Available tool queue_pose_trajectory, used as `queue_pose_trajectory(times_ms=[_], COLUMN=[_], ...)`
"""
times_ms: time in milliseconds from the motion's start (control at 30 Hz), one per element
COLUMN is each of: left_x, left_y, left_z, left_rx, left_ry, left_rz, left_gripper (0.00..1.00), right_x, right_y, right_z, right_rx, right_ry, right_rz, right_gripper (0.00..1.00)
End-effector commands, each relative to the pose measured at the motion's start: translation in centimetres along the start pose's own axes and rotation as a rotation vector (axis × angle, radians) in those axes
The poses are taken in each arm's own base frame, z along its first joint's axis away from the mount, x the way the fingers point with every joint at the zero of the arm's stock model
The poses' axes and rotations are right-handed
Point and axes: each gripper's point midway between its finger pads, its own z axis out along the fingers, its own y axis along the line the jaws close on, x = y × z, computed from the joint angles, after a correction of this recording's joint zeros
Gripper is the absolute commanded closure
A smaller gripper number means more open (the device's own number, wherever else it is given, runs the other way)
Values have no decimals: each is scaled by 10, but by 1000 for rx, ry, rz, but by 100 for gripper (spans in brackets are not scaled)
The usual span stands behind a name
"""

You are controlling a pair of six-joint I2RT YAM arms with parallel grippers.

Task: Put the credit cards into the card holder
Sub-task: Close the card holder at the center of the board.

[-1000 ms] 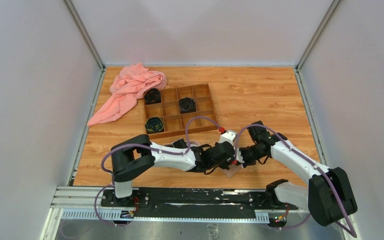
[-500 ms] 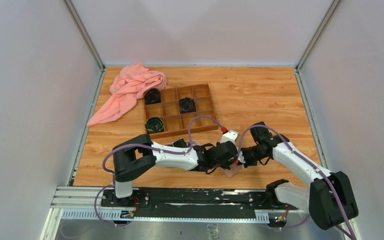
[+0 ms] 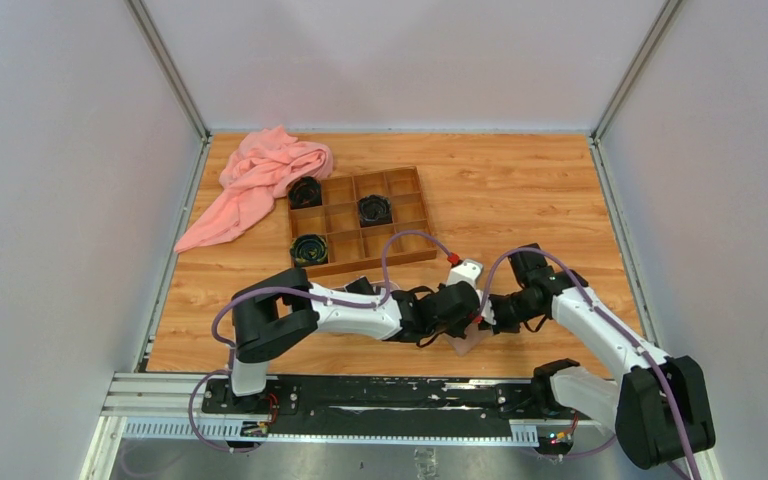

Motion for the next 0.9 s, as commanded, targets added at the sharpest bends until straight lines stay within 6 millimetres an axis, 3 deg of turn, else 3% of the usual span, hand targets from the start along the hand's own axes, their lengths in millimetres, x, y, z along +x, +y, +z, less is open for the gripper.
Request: queue_pose_trajectory(times_ms=[0,867], left_x=[122,125], left_y=[23,37], left_z=[-7,-16], left_rx=[-54,-93], left_ry=[338,342], left_rz=[156,167], left_gripper=[100,100], right_x=[-17,-18], right_y=[-15,-18], right_z=[-9,-34], right_rx=[51,89], right_ry=[-73,-126], right_rz=[41,79], right_gripper=[92,93])
